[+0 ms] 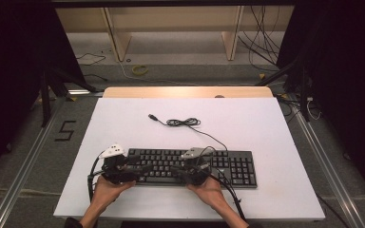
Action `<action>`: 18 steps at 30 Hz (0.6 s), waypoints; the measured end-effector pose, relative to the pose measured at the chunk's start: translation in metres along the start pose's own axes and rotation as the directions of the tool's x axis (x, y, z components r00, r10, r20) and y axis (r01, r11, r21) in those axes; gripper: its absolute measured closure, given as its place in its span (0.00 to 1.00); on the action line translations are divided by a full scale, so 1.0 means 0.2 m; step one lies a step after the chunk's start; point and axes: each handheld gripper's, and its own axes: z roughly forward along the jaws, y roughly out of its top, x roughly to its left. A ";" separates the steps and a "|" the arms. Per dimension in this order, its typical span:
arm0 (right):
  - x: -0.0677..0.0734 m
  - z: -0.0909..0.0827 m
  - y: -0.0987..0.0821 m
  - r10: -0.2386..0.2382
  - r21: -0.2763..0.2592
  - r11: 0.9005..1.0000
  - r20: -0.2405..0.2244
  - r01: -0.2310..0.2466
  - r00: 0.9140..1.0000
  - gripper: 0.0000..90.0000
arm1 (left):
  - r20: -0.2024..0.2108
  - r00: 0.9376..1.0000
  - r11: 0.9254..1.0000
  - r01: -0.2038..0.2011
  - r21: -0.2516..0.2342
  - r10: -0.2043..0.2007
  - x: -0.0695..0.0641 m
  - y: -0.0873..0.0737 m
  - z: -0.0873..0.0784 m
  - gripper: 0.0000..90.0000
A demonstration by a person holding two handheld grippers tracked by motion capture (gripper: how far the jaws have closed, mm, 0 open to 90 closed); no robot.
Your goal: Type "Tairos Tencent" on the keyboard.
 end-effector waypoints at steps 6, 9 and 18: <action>-0.04 -0.07 -0.01 0.015 -0.038 0.999 0.003 -0.015 1.000 0.79 | -0.003 1.000 1.000 -0.013 0.013 0.013 -0.01 0.01 0.03 0.38; -0.05 -0.10 -0.02 0.018 -0.047 0.999 0.003 -0.018 1.000 0.71 | -0.004 1.000 1.000 -0.017 0.021 0.017 -0.01 0.02 0.04 0.41; -0.05 -0.17 -0.03 -0.001 -0.068 0.998 0.003 0.001 1.000 0.55 | -0.013 0.999 0.997 -0.045 0.062 0.046 -0.02 0.05 0.12 0.54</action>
